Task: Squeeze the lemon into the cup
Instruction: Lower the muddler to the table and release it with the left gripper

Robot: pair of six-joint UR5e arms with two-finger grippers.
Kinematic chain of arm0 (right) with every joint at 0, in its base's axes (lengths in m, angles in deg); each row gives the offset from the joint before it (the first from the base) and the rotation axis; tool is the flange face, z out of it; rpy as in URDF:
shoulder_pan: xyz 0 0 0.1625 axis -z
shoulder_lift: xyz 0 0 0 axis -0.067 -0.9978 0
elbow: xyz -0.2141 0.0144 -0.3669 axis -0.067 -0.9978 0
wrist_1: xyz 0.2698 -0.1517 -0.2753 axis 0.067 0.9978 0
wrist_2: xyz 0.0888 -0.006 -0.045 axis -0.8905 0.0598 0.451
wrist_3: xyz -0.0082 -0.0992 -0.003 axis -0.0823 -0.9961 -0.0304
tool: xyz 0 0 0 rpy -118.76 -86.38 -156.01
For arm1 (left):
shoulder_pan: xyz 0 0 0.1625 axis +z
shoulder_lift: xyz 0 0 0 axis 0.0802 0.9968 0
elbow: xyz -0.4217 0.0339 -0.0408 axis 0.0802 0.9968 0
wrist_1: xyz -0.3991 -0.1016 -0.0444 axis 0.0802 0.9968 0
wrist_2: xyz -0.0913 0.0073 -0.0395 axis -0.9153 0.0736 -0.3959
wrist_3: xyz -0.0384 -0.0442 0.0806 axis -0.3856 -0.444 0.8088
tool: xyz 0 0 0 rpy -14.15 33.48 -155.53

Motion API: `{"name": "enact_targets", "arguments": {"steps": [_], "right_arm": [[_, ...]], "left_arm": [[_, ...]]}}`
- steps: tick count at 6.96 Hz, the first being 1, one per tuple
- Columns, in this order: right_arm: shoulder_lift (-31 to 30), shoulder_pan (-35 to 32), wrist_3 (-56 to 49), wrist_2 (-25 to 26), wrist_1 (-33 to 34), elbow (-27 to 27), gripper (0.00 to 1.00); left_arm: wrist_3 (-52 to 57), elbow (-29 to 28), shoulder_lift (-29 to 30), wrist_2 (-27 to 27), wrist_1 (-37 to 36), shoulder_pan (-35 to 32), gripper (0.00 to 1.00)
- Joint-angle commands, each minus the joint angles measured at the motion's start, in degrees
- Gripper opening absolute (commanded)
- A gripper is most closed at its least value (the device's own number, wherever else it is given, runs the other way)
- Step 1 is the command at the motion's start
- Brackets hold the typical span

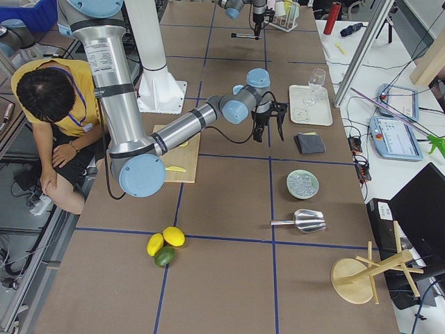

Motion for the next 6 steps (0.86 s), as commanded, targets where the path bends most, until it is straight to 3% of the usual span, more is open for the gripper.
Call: {"name": "enact_targets", "arguments": {"steps": [1,6], "right_arm": [[0.0,0.0,0.1,0.0,-0.1,0.1,1.00],[0.0,0.0,0.5,0.0,0.0,0.0,1.00]], "left_arm": [[-1.5,-3.8,2.7,-0.1,-0.2,0.0,0.00],[-8.7,-4.0,2.5,-2.1,0.5,0.0,0.00]]}}
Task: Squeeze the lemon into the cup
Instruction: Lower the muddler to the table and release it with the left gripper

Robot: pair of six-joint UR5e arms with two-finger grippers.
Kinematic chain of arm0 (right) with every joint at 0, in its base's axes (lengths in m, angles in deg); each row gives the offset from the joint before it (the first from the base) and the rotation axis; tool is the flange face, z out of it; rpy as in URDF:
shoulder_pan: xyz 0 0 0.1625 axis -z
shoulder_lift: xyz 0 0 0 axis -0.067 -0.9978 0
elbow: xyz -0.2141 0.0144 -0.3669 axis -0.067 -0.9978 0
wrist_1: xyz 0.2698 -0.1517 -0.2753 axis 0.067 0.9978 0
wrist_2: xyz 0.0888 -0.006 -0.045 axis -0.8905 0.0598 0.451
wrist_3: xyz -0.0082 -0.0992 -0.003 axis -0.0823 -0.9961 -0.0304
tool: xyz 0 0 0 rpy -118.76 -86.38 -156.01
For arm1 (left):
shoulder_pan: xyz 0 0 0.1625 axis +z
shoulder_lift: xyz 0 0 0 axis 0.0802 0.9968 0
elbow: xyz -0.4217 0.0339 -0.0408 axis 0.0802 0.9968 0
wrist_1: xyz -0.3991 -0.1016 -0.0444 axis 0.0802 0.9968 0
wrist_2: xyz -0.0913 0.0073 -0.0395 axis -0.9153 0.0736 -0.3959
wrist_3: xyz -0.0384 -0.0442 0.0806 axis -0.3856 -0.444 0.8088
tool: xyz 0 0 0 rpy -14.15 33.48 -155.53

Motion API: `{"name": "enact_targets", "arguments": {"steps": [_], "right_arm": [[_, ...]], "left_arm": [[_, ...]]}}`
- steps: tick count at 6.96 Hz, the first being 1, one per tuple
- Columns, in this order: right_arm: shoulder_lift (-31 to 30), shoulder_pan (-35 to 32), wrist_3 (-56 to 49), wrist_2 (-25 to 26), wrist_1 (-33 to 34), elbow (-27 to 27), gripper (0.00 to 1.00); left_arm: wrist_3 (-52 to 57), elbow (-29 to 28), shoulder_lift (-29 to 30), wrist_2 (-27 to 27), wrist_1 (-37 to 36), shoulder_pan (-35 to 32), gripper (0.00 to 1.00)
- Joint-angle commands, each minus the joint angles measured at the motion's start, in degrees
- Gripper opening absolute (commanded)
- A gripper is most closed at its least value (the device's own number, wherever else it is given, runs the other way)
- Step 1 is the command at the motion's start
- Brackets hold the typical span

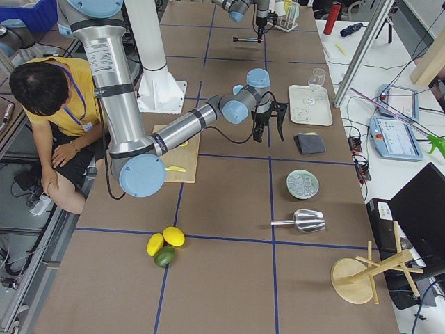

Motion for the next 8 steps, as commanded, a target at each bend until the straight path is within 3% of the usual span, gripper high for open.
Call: {"name": "enact_targets", "arguments": {"steps": [1,3,4,5,6,7,8], "right_arm": [[0.0,0.0,0.1,0.0,0.0,0.1,1.00],[-0.1,0.0,0.1,-0.1,0.0,0.0,1.00],[-0.4,0.0,0.1,-0.1,0.0,0.3,1.00],[-0.7,-0.1,0.2,-0.2,0.0,0.6,1.00],[-0.7,0.0,0.1,-0.2,0.0,0.4,1.00],[-0.7,0.0,0.1,-0.2,0.0,0.5,1.00],[-0.6,-0.1,0.1,-0.2,-0.1,0.7,1.00]], "left_arm": [[-1.0,-0.4,-0.3,-0.1,0.5,0.1,0.00],[-0.5,-0.7,-0.3,0.1,0.6,0.2,0.00],[-0.5,-0.7,-0.3,0.1,0.6,0.2,0.14],[-0.3,-0.9,-0.4,0.3,0.7,0.4,0.41],[-0.2,-2.0,-0.3,0.4,1.0,0.7,0.55],[-0.7,-1.8,-0.4,0.3,0.9,0.7,1.00],[-0.8,-1.1,-0.2,0.3,1.0,0.7,1.00]]}}
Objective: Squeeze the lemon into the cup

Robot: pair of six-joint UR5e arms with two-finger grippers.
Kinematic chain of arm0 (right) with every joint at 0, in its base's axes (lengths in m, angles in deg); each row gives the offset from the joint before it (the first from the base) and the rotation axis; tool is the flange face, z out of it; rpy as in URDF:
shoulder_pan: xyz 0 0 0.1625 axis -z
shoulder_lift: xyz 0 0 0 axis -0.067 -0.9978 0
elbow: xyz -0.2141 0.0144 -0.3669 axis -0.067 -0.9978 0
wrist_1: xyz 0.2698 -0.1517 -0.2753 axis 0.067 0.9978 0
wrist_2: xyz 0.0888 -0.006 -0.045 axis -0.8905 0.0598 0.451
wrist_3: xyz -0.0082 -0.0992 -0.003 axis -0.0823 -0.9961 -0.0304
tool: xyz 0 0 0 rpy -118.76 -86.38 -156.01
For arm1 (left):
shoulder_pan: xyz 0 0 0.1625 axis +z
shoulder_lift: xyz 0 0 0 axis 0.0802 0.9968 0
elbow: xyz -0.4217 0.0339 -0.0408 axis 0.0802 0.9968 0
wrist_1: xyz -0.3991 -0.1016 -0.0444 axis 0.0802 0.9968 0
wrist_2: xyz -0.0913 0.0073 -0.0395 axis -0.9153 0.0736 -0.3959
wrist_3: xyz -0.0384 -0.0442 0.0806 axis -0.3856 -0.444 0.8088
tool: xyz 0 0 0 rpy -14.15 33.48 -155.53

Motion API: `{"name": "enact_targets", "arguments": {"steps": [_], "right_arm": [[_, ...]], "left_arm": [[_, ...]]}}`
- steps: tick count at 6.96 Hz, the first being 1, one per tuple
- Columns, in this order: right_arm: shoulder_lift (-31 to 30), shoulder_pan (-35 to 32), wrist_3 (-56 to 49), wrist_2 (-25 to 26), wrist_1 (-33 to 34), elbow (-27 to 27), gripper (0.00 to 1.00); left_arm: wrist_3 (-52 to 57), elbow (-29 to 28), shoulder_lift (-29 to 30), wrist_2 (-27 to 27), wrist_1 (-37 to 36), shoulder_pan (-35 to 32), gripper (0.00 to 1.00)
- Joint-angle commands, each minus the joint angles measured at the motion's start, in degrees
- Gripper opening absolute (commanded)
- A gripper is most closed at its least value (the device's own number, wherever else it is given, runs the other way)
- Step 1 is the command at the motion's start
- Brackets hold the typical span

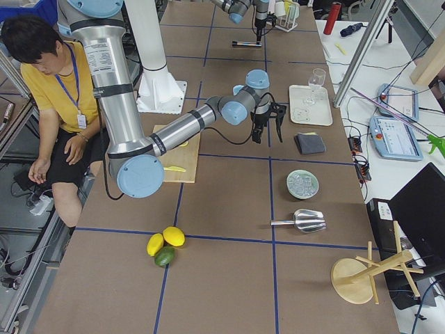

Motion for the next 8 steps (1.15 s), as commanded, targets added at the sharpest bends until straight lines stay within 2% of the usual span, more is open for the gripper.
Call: {"name": "enact_targets", "arguments": {"steps": [1,2,3,4,5,6,7,8], "right_arm": [[0.3,-0.1,-0.1,-0.4,-0.1,1.1,1.00],[0.1,-1.0,-0.9,-0.5,0.0,1.4,1.00],[-1.6,-2.9,-2.8,-1.5,0.1,1.4,1.00],[-4.2,-5.9,-11.4,-4.6,0.5,1.3,1.00],[-6.6,-10.4,-18.0,-6.3,1.0,1.1,1.00],[-8.1,-15.1,-25.7,-8.1,2.3,-0.5,1.00],[-8.0,-19.1,-37.2,-8.4,8.1,-1.9,1.00],[-7.4,-22.6,-48.2,-8.4,14.3,-3.6,1.00]], "left_arm": [[0.1,4.6,-0.3,-0.2,-0.3,-0.2,1.00],[0.5,8.7,-0.6,-0.3,-0.5,-1.3,1.00],[0.5,14.4,-3.4,-0.5,-0.5,-2.4,1.00],[0.7,19.5,-5.1,-0.5,-0.5,-2.8,1.00],[1.4,22.2,-7.0,-0.5,-0.2,-3.8,1.00],[10.0,21.3,-7.3,-3.9,-0.2,-9.0,1.00],[17.0,20.0,-7.6,-8.7,-0.5,-14.1,1.00],[22.6,20.0,-10.5,-9.2,-0.1,-18.4,1.00]]}}
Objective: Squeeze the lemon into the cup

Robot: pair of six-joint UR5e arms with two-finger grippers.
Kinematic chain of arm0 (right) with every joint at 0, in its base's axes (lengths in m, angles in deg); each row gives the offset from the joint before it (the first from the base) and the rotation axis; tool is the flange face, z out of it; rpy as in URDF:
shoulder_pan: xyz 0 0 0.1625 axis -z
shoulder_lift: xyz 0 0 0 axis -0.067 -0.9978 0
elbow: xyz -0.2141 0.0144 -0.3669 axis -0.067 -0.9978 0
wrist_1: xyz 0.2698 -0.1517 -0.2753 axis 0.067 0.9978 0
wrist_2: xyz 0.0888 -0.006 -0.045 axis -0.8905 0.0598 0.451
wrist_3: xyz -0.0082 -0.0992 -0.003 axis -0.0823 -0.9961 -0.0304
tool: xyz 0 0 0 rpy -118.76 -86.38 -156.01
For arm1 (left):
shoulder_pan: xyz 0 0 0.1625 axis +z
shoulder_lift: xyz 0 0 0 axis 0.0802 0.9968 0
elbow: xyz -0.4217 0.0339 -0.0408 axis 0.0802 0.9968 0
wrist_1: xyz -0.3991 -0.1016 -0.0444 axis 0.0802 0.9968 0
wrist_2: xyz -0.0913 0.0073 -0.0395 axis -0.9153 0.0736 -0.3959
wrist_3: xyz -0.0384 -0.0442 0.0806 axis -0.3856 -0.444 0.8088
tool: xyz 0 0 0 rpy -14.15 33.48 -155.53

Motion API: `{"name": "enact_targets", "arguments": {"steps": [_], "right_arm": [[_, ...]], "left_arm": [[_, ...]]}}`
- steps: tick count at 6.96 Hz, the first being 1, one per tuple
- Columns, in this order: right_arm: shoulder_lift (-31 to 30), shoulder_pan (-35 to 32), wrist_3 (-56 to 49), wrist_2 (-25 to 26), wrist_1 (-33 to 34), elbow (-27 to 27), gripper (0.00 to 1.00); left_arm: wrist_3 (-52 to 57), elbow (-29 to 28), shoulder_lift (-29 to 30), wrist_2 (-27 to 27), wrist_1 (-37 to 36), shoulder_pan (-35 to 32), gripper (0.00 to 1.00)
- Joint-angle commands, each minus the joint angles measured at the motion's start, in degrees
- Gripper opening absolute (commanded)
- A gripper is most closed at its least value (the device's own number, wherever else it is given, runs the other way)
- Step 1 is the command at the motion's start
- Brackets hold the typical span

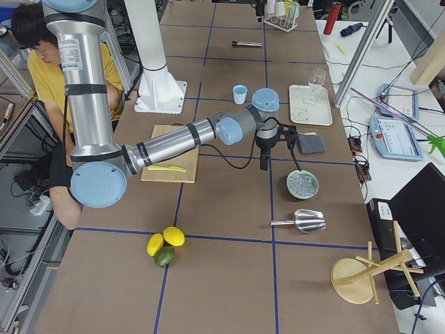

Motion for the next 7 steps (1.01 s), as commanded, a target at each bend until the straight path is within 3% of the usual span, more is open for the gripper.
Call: {"name": "enact_targets", "arguments": {"steps": [1,2,5,7], "right_arm": [[0.2,-6.9,-20.9,-0.3,7.8,-4.8,1.00],[-0.3,-9.4,-24.3,-2.9,7.9,-6.5,1.00],[-0.5,-10.7,-32.7,-6.0,7.2,-13.5,1.00],[-0.2,-10.7,-32.5,-6.5,7.2,-13.5,1.00]], "left_arm": [[14.5,-1.7,-2.7,-2.2,-0.6,-9.7,1.00],[16.1,-2.0,-5.0,-2.3,-0.3,-11.5,1.00],[21.3,-8.0,-5.0,-2.1,-0.1,-13.7,1.00],[19.5,-10.8,-5.6,-2.3,0.4,-13.7,1.00]]}}
